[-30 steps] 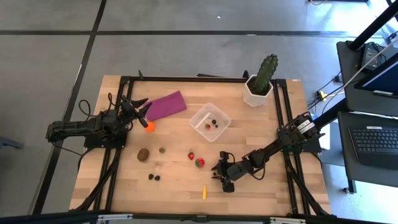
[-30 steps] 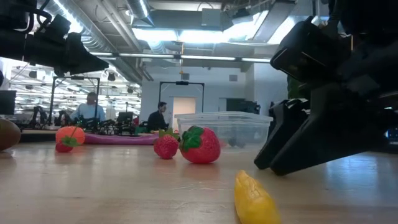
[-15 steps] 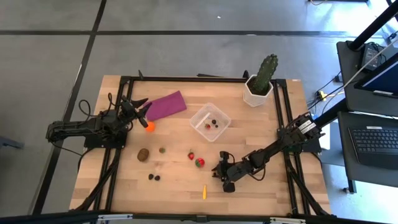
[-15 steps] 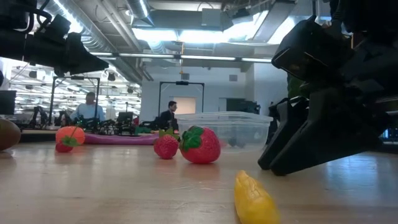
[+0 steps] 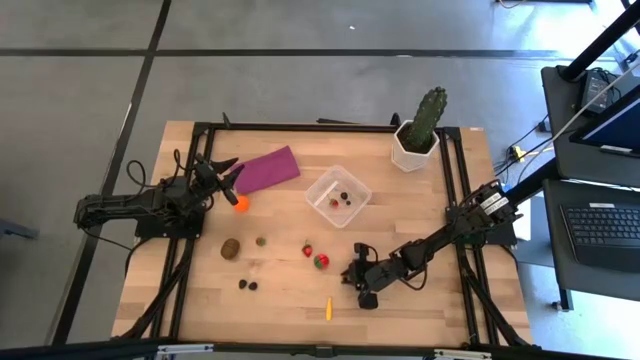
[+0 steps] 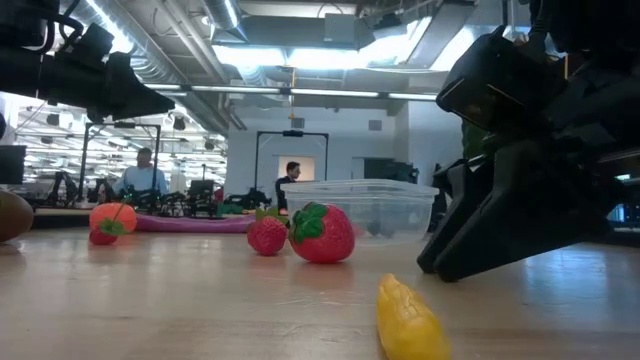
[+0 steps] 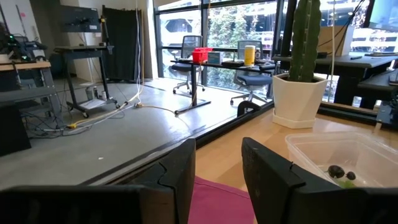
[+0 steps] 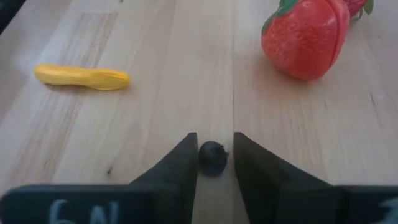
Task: Pick and placing Produce into tupperware
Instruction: Put the blueberry into the transparent container
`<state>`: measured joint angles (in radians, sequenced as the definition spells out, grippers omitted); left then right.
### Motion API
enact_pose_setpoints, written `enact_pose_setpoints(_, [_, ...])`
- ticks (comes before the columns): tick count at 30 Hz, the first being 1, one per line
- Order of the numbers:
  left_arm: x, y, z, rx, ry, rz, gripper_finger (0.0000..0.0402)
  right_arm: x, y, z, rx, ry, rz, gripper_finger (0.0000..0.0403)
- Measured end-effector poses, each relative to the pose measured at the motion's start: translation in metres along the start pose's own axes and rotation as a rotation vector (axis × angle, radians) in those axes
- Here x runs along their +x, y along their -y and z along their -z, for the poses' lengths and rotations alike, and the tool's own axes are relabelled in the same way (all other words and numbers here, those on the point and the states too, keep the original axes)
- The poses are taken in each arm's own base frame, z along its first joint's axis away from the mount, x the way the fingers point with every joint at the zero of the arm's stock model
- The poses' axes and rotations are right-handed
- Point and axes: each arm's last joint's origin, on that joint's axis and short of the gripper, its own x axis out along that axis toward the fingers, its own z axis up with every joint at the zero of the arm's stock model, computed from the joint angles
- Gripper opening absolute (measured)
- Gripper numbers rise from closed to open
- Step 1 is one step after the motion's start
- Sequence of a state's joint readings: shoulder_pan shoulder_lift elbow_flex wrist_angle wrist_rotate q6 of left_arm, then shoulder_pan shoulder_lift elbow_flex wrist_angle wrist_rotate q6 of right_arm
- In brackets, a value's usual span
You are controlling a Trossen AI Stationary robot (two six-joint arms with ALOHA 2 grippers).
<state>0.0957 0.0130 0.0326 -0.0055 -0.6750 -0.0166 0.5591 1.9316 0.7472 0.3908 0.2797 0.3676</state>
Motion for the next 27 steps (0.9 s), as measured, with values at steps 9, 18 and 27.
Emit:
enact_pose_setpoints(9, [0.000, 0.000, 0.000, -0.001, 0.000, 0.000, 0.0124, -0.003, 0.000, -0.003, 0.019, 0.005, -0.010, 0.0049])
enact_pose_setpoints(18, [0.000, 0.000, 0.000, -0.004, 0.000, 0.000, 0.0124, -0.058, 0.033, -0.067, 0.097, 0.211, -0.023, 0.0053])
enact_pose_setpoints(27, [0.000, 0.000, 0.000, -0.010, 0.001, 0.000, 0.0124, -0.178, 0.117, -0.164, 0.169, 0.578, 0.206, 0.0052])
